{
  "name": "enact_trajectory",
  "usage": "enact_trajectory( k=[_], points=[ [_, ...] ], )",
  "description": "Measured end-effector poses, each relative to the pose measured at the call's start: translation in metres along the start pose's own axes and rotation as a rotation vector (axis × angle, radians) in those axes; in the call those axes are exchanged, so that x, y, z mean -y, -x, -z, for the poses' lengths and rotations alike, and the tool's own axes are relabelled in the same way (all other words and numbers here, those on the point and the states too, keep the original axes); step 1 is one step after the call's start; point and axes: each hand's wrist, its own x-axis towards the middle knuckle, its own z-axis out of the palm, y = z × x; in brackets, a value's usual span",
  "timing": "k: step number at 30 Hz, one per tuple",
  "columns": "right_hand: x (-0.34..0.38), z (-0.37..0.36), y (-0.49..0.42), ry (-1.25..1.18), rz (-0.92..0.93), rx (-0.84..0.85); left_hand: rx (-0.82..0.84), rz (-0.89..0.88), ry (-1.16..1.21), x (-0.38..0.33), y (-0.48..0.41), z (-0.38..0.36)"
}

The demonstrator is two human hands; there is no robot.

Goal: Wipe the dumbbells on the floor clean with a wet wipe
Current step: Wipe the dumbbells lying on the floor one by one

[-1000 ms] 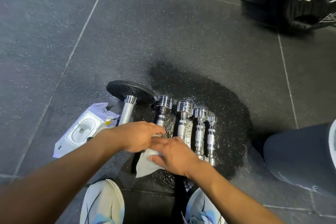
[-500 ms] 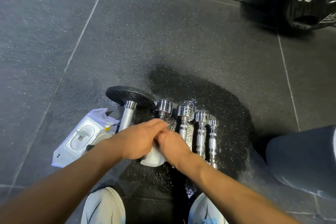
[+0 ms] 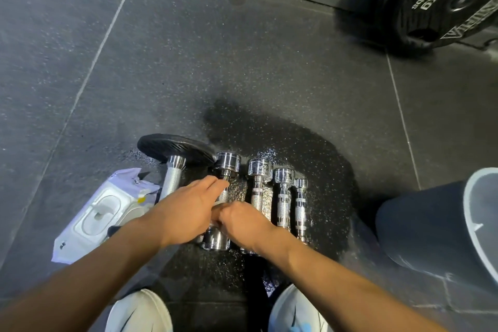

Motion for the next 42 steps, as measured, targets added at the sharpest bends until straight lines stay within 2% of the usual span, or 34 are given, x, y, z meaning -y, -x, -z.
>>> enact_trajectory(
  k=[3, 5, 11, 13, 14, 16, 18, 20, 22, 26, 30, 33, 36, 38, 40, 42],
  points=[
    [-0.006, 0.011, 0.011, -0.169, 0.093, -0.059, 0.011, 0.007, 0.002, -0.003, 0.0, 0.002],
    [-0.016, 0.022, 0.019, -0.257, 0.07, -0.138, 0.02, 0.022, 0.02, -0.002, 0.001, 0.003],
    [-0.05, 0.057, 0.038, -0.206, -0.27, -0.693, 0.017, 0.056, 0.037, -0.003, 0.002, 0.006],
    [-0.068, 0.06, 0.036, -0.169, -0.324, -0.783, 0.022, 0.052, 0.025, -0.004, 0.002, 0.006],
    [-0.076, 0.059, 0.034, -0.166, -0.329, -0.777, 0.028, 0.04, 0.011, -0.003, 0.002, 0.005],
    [-0.083, 0.051, 0.026, -0.177, -0.302, -0.645, 0.042, 0.022, -0.009, -0.001, 0.002, 0.003],
    [-0.086, 0.037, 0.015, -0.048, -0.253, -0.455, 0.045, 0.006, -0.026, 0.002, 0.001, 0.001],
    [-0.087, 0.026, 0.003, 0.112, -0.278, -0.314, 0.053, -0.004, -0.05, 0.002, 0.0, 0.0],
    [-0.085, 0.024, -0.008, 0.162, -0.321, -0.251, 0.075, -0.006, -0.078, 0.002, 0.0, 0.0],
    [-0.077, 0.019, -0.018, 0.323, -0.335, -0.255, 0.112, -0.001, -0.118, 0.003, -0.001, -0.002],
    [-0.054, 0.009, 0.002, 0.674, -0.254, -0.081, 0.116, 0.005, -0.097, 0.005, -0.001, -0.003],
    [-0.036, 0.008, 0.032, 0.719, -0.314, 0.041, 0.11, 0.01, -0.075, 0.004, -0.001, -0.003],
    [-0.038, -0.017, 0.043, 0.603, -0.368, -0.056, 0.113, 0.011, -0.073, 0.003, -0.002, -0.003],
    [-0.04, -0.02, 0.037, 0.41, -0.464, -0.195, 0.114, 0.012, -0.076, 0.002, -0.002, -0.003],
    [-0.042, -0.009, 0.026, 0.329, -0.496, -0.325, 0.117, 0.009, -0.078, 0.002, -0.002, -0.004],
    [-0.056, 0.0, 0.011, 0.265, -0.493, -0.327, 0.123, 0.01, -0.077, 0.001, -0.002, -0.004]
  ],
)
